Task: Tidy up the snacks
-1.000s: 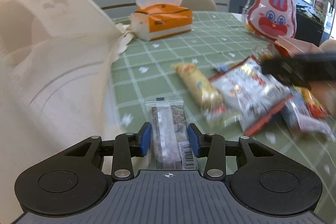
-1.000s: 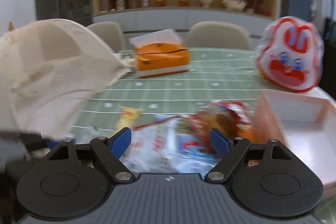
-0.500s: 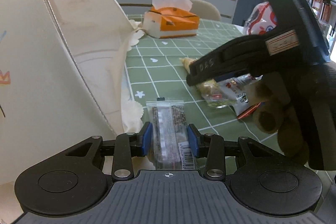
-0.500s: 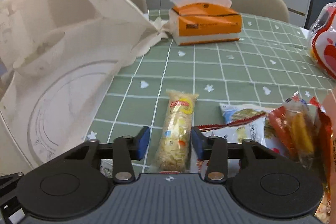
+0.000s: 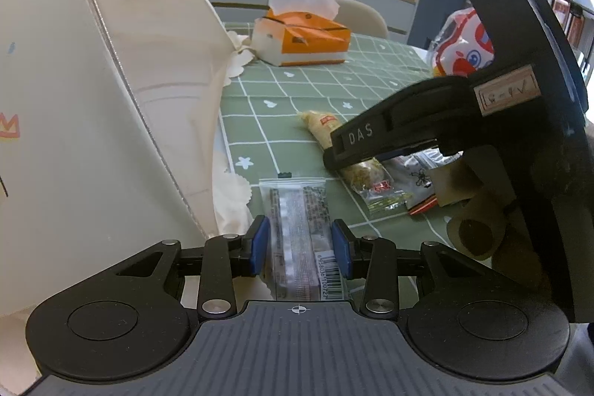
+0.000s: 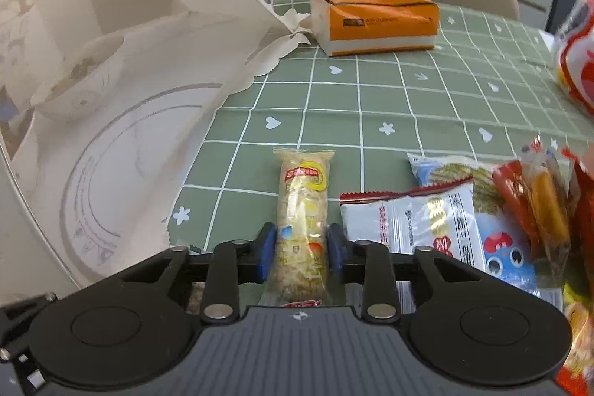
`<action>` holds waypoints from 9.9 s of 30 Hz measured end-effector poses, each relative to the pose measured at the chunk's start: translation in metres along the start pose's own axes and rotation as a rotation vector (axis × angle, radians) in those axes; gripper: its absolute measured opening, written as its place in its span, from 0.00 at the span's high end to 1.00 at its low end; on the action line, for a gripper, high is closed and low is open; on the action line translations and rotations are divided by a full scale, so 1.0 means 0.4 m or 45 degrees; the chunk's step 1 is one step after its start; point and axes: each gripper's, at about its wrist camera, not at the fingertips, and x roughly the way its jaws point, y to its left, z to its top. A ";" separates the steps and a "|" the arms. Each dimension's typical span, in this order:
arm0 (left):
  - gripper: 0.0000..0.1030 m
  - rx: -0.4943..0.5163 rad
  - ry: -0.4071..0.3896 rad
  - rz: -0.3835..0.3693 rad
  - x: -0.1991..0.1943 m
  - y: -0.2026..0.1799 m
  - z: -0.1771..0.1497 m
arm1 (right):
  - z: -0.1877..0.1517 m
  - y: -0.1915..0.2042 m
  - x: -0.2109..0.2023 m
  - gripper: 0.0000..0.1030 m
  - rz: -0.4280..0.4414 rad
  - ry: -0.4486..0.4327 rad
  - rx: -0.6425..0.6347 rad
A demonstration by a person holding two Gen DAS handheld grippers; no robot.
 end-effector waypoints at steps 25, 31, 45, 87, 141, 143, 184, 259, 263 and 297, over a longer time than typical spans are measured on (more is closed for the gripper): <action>0.59 0.418 0.041 -0.535 -0.204 -0.533 -0.085 | -0.491 -0.416 -0.699 0.72 -0.106 -0.334 0.306; 0.59 0.500 -0.148 -0.578 -0.233 -0.673 0.041 | -0.414 -0.495 -0.843 0.72 -0.228 -0.561 0.310; 0.59 0.263 0.010 -0.563 0.179 -0.733 0.288 | -0.169 -0.781 -0.631 0.72 -0.345 -0.451 0.456; 0.56 -0.238 0.091 -0.237 0.130 -0.054 0.117 | -0.150 -0.313 -0.272 0.46 0.004 -0.231 0.162; 0.63 -0.006 0.093 -0.401 0.072 -0.169 0.074 | -0.418 -0.389 -0.396 0.26 -0.254 -0.237 0.174; 0.63 0.005 0.113 -0.423 0.093 -0.208 0.082 | -0.435 -0.414 -0.402 0.26 -0.306 -0.258 0.193; 0.63 -0.050 0.152 -0.350 0.116 -0.313 0.072 | -0.433 -0.436 -0.351 0.26 -0.312 -0.214 0.242; 0.52 0.161 0.225 -0.063 0.046 -0.220 0.060 | -0.432 -0.376 -0.319 0.14 -0.232 -0.262 0.258; 0.52 0.249 0.244 0.009 0.012 -0.233 0.020 | -0.432 -0.377 -0.319 0.14 -0.226 -0.264 0.263; 0.69 0.131 0.090 -0.283 -0.021 -0.144 -0.074 | -0.410 -0.337 -0.298 0.00 -0.269 -0.155 0.173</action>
